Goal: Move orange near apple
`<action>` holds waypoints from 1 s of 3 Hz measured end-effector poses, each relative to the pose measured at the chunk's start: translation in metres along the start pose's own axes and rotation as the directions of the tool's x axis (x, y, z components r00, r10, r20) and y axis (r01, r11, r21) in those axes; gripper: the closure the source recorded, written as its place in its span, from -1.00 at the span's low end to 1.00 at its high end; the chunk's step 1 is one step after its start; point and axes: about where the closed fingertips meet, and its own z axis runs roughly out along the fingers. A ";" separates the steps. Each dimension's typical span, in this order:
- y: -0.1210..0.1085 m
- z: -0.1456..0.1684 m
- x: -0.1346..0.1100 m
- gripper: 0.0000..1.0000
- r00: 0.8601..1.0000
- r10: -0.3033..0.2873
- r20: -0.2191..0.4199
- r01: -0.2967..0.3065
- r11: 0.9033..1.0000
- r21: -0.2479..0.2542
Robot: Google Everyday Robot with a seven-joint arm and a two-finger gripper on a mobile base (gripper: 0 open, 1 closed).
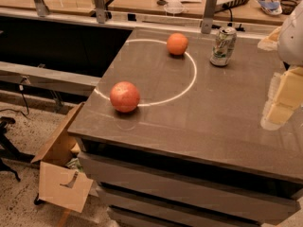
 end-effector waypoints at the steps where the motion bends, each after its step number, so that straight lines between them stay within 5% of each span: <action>1: 0.000 0.000 0.000 -1.00 1.000 0.000 0.000 0.000 1.000 0.000; 3: 0.001 0.002 -0.001 -1.00 0.995 0.070 0.069 -0.072 0.997 0.019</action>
Offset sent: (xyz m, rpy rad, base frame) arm 0.0001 -0.0007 -0.0003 0.0403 -0.0031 -0.0207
